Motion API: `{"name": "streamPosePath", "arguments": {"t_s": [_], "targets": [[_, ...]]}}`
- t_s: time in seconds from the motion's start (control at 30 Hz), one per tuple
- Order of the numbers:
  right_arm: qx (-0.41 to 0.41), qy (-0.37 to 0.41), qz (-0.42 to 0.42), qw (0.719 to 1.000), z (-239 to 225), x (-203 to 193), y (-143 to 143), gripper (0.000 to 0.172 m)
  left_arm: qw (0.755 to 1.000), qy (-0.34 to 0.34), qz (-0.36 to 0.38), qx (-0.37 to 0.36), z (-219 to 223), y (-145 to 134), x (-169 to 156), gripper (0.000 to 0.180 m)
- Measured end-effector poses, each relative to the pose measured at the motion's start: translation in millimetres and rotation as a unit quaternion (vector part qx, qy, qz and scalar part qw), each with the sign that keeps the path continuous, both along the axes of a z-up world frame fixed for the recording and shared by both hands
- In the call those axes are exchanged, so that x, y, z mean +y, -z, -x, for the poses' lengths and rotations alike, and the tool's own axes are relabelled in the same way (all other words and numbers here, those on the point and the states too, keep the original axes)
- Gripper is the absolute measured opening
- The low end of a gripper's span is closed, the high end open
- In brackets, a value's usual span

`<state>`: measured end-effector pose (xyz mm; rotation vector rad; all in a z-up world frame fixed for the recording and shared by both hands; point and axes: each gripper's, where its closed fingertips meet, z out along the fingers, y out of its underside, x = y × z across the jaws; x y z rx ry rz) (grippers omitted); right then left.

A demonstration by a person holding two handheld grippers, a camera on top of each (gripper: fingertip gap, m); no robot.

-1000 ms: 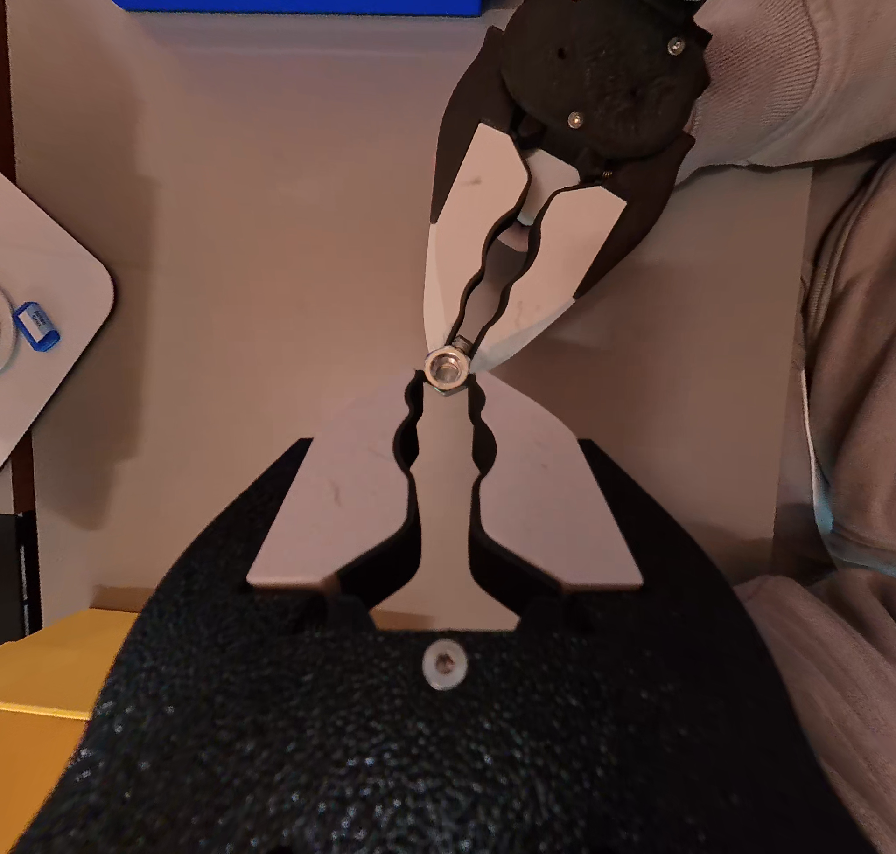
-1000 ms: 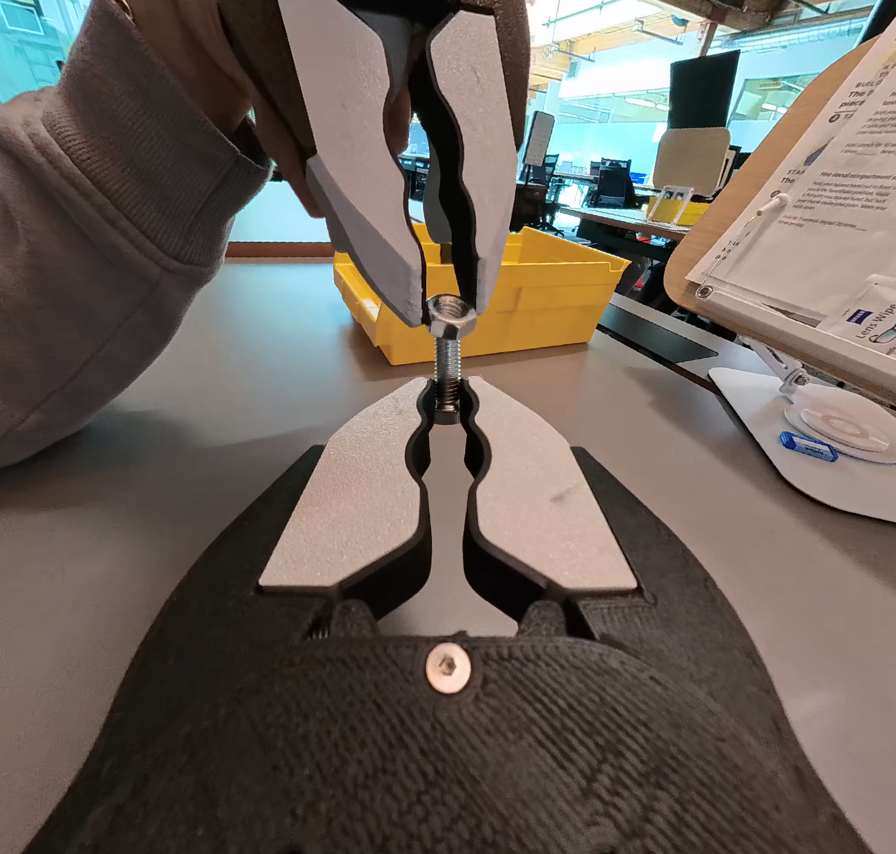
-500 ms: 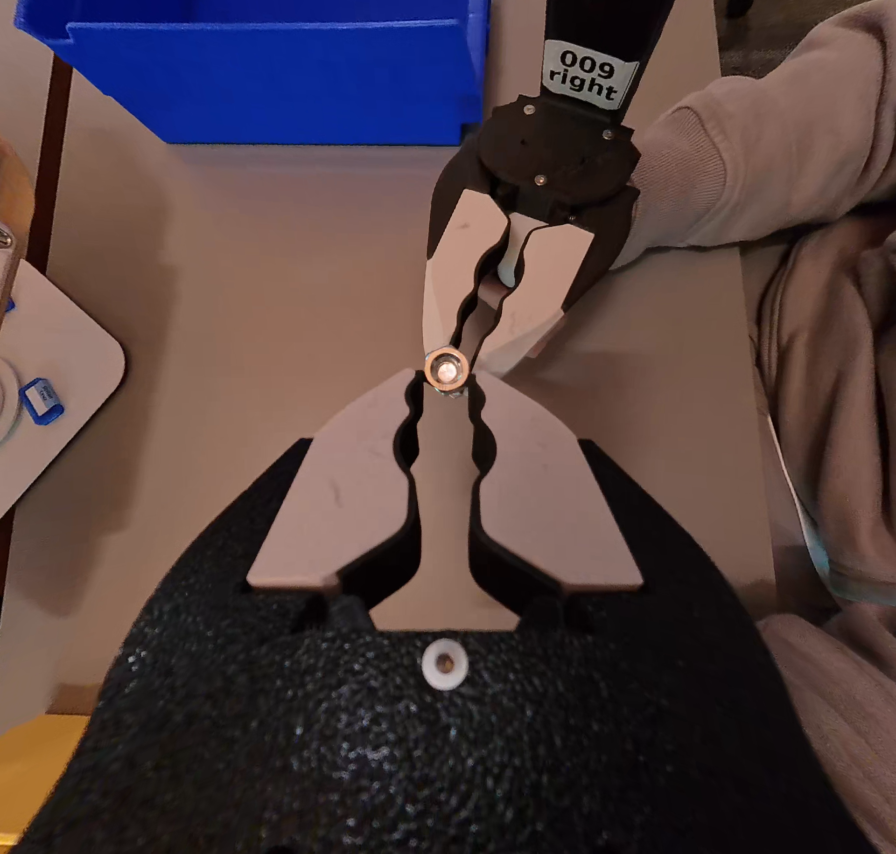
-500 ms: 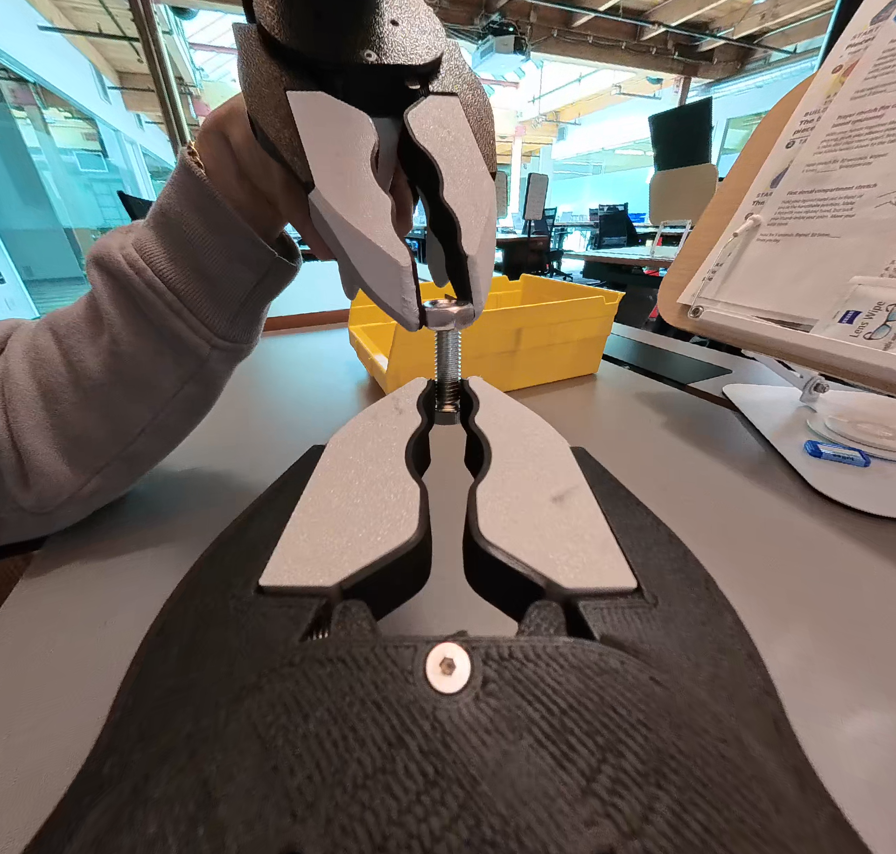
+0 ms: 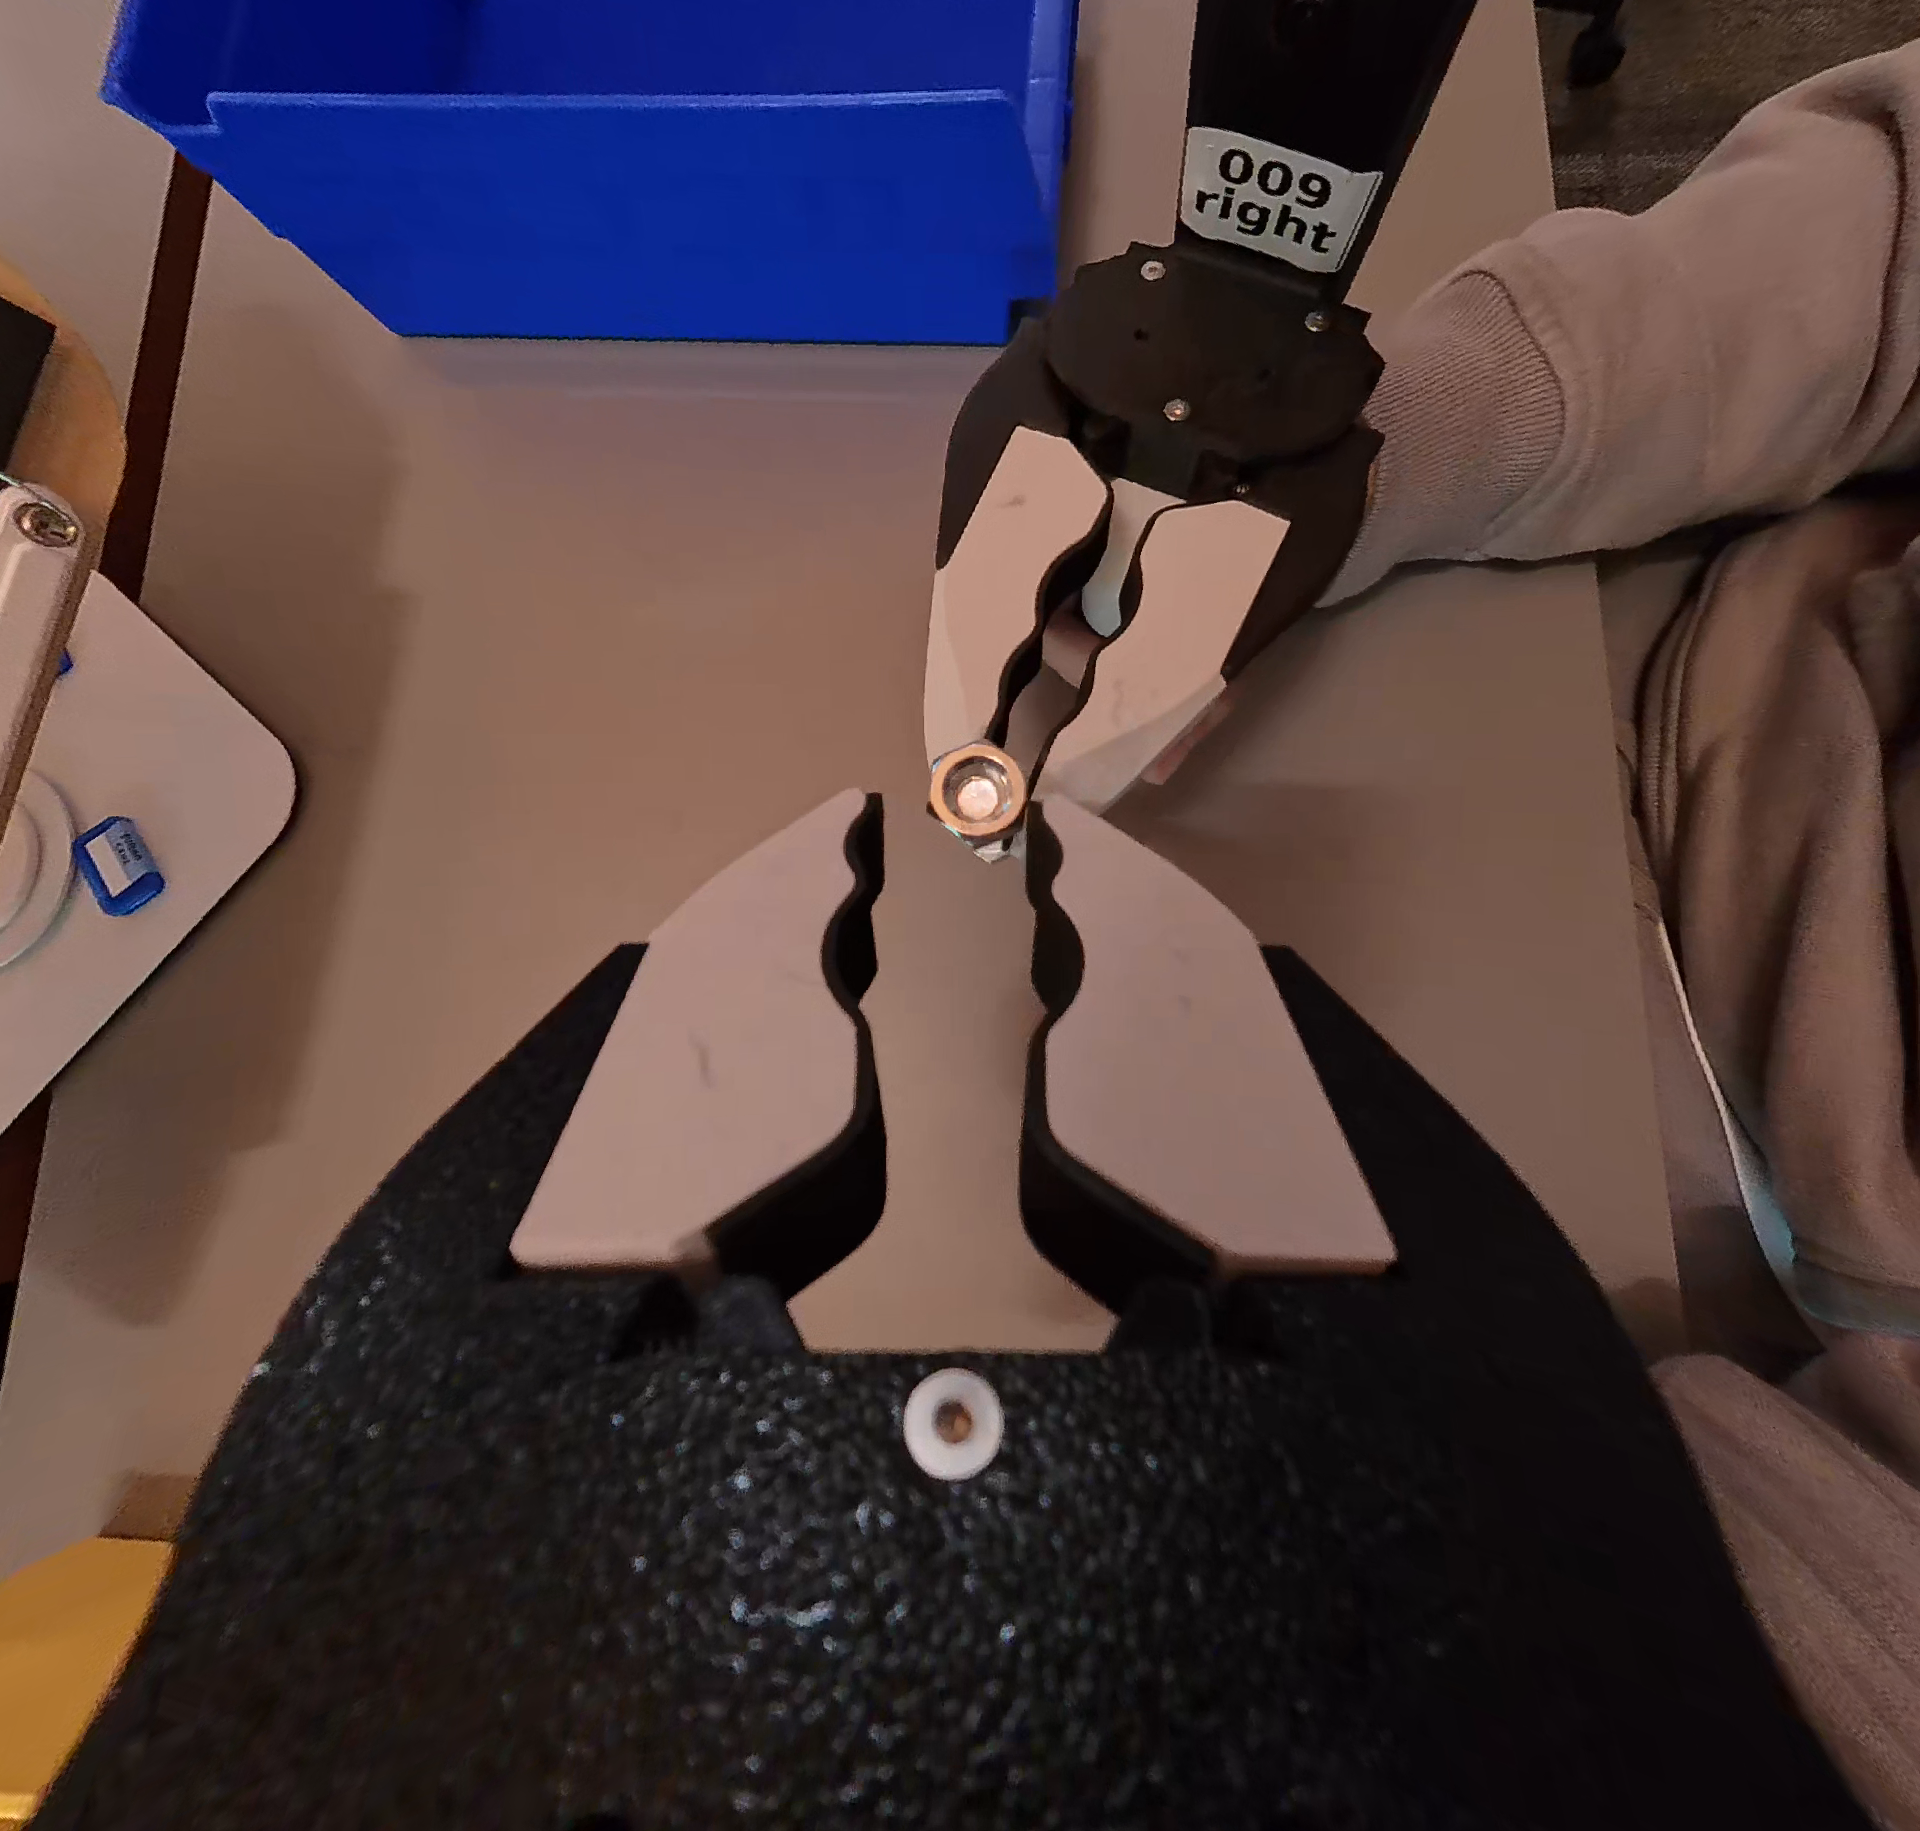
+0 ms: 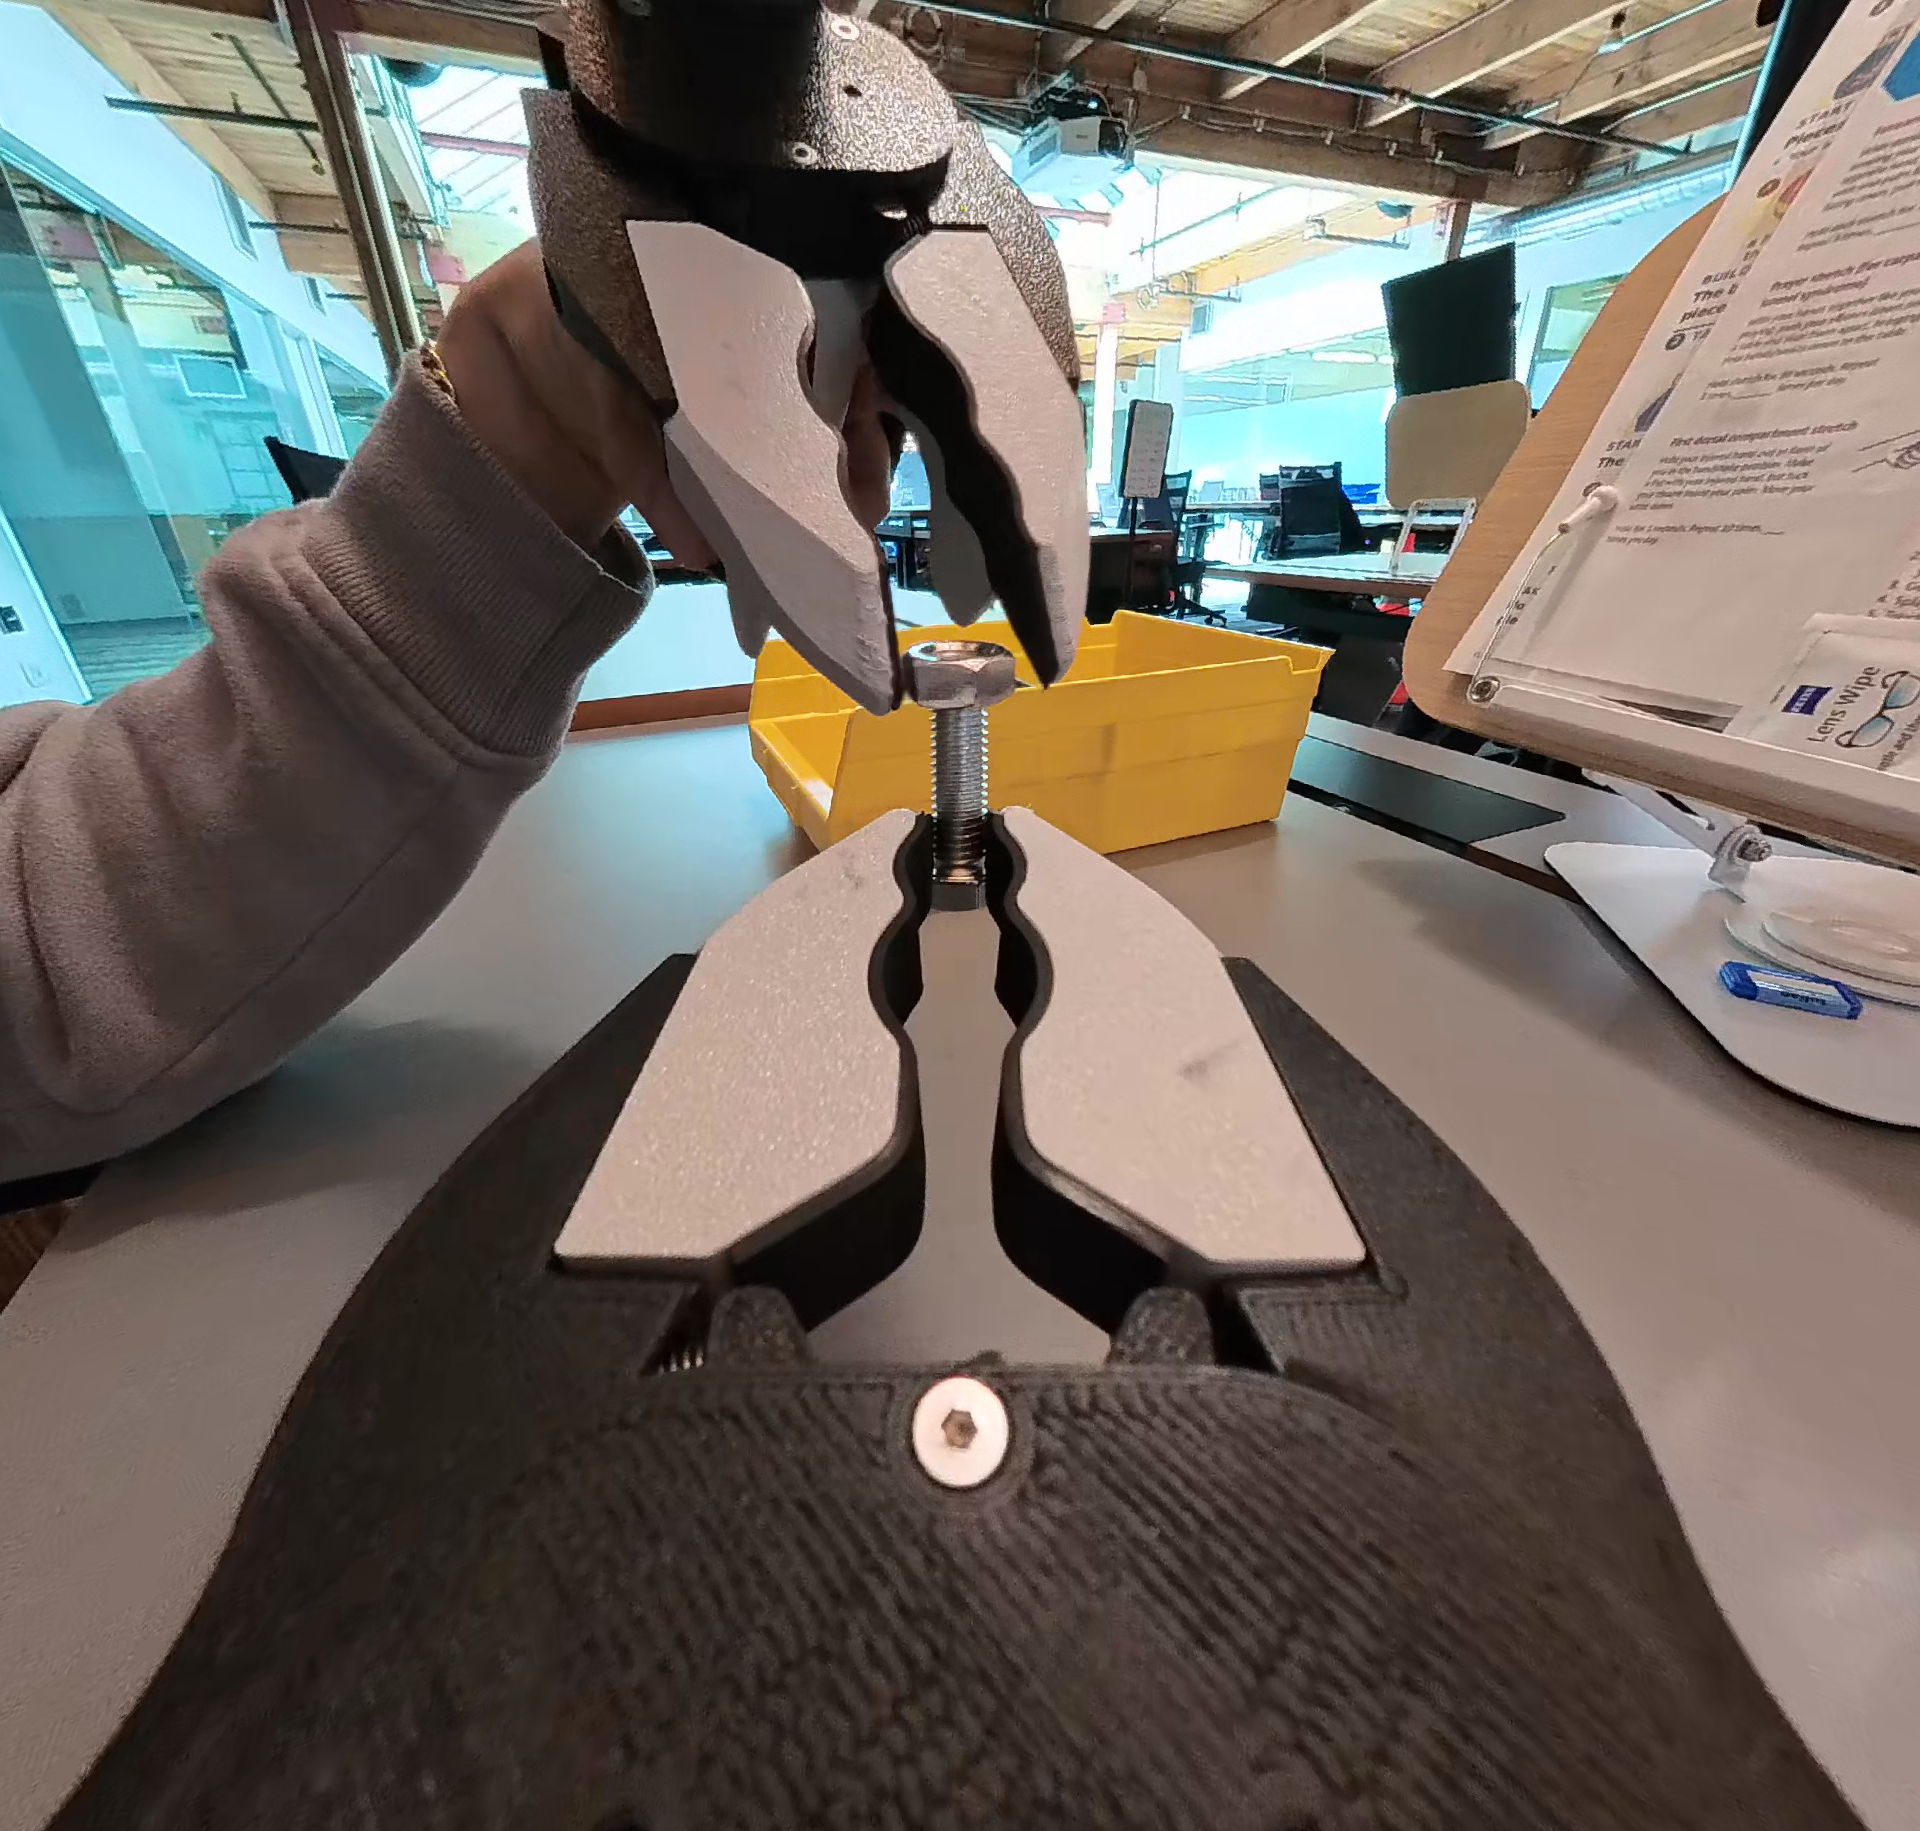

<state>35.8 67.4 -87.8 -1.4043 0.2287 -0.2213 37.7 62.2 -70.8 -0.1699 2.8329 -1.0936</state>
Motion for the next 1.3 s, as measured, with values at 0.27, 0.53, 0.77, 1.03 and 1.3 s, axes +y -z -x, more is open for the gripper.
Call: {"name": "streamPosePath", "arguments": {"t_s": [0.27, 0.53, 0.77, 1.03, 1.3], "targets": [[0.009, 0.018, -0.044, 0.999, -7.3, -11.2, -10.8, 0.009, 0.991, 0.02, 0.132, -0.026, 5.1, -34.7, -11.9, 0.033], [-0.009, 0.056, -0.034, 0.998, -16.1, -20.2, -11.4, 0.009, 0.934, -0.057, 0.351, -0.043, -11.6, -34.5, -22.9, 0.034], [-0.013, 0.054, 0.012, 0.998, -14.5, -10.7, 0.2, 0.009, 0.939, -0.062, 0.335, -0.036, -15.1, -2.2, -18.2, 0.034], [-0.061, 0.063, 0.064, 0.994, -12.1, -4.0, 10.7, 0.009, 0.94, -0.007, 0.341, -0.014, 1.7, 9.0, -21.9, 0.031], [-0.065, 0.082, 0.087, 0.991, -26.8, -30.7, 14.3, 0.009, 0.942, -0.113, 0.315, -0.038, -31.2, 17.2, 12.3, 0.038]]}}
